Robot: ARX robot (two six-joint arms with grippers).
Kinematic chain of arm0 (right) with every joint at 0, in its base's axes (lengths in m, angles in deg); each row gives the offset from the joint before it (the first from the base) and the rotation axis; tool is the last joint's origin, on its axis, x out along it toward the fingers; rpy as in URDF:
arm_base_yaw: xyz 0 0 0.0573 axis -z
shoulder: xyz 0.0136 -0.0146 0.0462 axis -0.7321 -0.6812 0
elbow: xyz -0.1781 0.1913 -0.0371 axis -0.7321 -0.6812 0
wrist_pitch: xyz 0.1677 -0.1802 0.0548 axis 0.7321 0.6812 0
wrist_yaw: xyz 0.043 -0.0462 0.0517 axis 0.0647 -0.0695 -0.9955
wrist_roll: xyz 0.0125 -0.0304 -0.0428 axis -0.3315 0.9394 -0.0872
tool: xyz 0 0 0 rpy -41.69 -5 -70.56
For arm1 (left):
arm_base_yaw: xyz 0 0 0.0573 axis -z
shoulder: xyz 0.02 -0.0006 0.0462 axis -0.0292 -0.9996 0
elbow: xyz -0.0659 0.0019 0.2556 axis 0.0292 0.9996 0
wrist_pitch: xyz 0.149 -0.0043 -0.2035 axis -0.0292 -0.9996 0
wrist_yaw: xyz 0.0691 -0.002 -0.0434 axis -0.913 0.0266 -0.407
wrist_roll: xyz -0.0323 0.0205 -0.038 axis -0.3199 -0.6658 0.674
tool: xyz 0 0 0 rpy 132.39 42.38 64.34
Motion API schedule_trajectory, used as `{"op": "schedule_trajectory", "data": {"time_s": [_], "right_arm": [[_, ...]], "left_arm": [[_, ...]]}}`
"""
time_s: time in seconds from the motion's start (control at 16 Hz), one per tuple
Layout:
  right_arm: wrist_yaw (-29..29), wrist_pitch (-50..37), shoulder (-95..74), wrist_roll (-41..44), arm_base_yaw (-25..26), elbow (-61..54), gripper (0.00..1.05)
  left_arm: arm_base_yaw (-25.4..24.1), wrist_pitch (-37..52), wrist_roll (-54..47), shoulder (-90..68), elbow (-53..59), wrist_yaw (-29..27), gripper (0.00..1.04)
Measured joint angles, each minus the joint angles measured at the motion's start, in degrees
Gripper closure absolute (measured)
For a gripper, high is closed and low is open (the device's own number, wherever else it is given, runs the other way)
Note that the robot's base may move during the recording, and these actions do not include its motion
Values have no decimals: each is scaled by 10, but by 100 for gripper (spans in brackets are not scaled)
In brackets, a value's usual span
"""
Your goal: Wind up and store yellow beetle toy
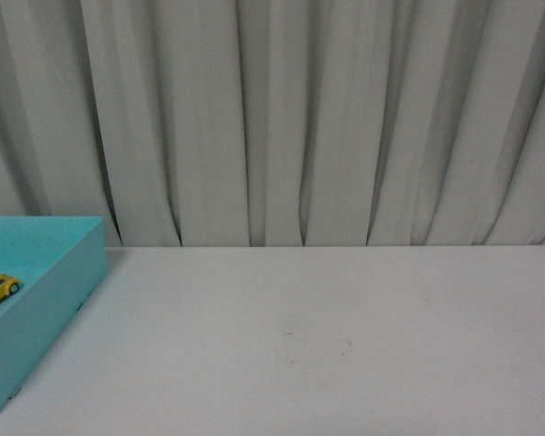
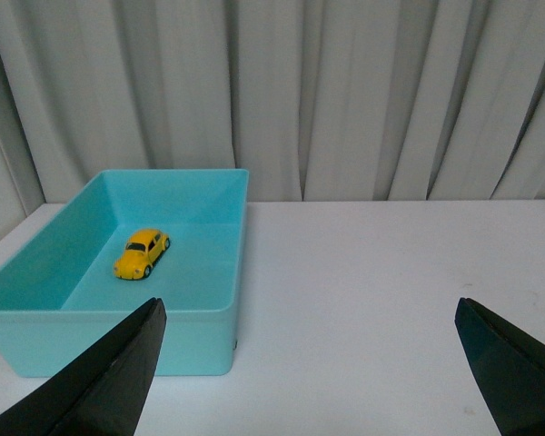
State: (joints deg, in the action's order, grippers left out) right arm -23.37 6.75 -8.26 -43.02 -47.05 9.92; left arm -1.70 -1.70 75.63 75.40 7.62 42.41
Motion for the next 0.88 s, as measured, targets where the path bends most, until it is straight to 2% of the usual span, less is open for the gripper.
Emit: {"op": "schedule_trajectory", "data": {"time_s": [0.88], "right_arm": [[0,1,0,0,0,0,7]], "left_arm": [[0,0,0,0,0,0,7]]}}
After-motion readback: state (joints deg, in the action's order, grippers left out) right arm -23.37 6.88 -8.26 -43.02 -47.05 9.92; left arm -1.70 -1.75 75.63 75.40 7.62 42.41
